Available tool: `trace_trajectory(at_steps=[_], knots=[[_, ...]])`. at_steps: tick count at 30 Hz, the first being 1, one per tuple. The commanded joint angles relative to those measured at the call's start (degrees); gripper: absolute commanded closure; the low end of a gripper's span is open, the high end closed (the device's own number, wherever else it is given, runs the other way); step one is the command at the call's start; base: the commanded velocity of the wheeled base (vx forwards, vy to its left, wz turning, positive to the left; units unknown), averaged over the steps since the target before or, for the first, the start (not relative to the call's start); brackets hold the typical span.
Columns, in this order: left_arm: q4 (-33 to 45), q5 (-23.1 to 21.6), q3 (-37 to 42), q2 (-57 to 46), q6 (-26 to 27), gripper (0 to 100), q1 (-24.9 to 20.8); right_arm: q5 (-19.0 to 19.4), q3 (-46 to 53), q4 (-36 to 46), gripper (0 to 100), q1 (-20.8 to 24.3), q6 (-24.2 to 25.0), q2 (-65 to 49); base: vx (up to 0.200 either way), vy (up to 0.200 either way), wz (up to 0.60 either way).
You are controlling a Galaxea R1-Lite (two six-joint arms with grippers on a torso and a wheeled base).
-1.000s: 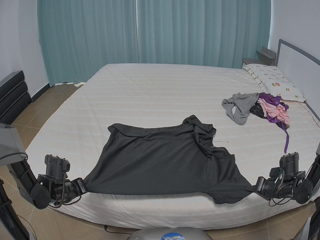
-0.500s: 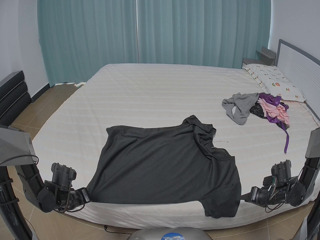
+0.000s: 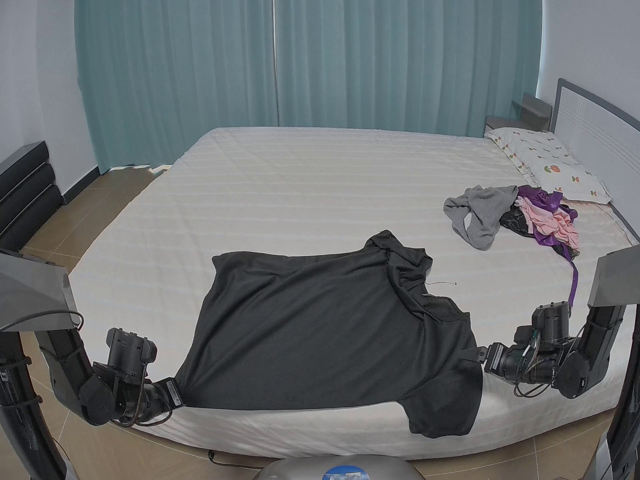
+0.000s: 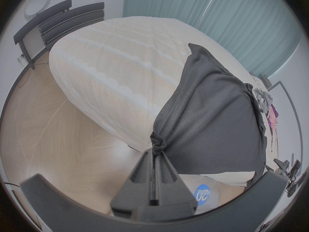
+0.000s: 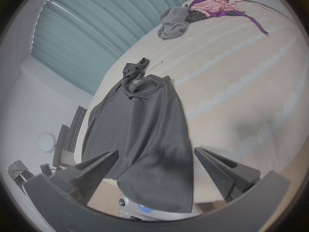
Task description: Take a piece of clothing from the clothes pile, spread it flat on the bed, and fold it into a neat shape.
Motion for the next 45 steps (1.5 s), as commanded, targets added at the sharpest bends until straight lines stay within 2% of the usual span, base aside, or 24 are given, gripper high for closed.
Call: trace_trajectory(at_steps=[1, 7, 8, 10, 17, 30, 42, 43, 45], knots=[[-0.04, 0.08, -0.12, 0.21, -0.06, 100, 0.04, 0.05, -3.65, -0.50, 0, -0.22, -0.15, 5.32, 0.000, 0.000, 0.00], [-0.04, 0.08, -0.12, 0.21, -0.06, 100, 0.04, -0.03, -4.44, -0.50, 0, -1.27, -2.26, 7.70, 0.000, 0.000, 0.00], [-0.04, 0.08, -0.12, 0.21, -0.06, 100, 0.04, -0.03, -4.44, -0.50, 100, -1.27, -2.26, 7.70, 0.000, 0.000, 0.00], [-0.66, 0.08, 0.06, 0.12, -0.14, 100, 0.04, -0.56, -4.44, -0.59, 100, -1.45, -3.58, 8.22, 0.000, 0.000, 0.00], [-1.19, 0.17, 0.32, 0.21, 0.03, 100, 0.04, -1.53, -1.89, -0.59, 100, -1.62, -3.67, 5.76, 0.000, 0.000, 0.00], [-1.19, 0.17, 0.67, -0.15, 0.21, 100, 0.04, -1.00, 8.13, -0.68, 100, -4.52, -6.92, -0.21, 0.000, 0.000, 0.00], [-0.83, 0.52, 0.76, -0.15, 0.21, 100, 0.13, -0.91, 9.62, -0.85, 100, -4.00, -7.01, 2.78, 0.000, 0.000, 0.00], [-0.75, 0.52, 0.85, -0.15, 0.30, 100, 0.13, -0.74, 9.71, -1.82, 0, -4.00, -6.92, 3.21, 0.000, 0.000, 0.00], [-0.83, 0.52, 0.85, -0.15, 0.21, 100, 0.13, -0.47, 9.80, -3.23, 0, -4.00, -6.74, 3.39, 0.000, 0.000, 0.00]])
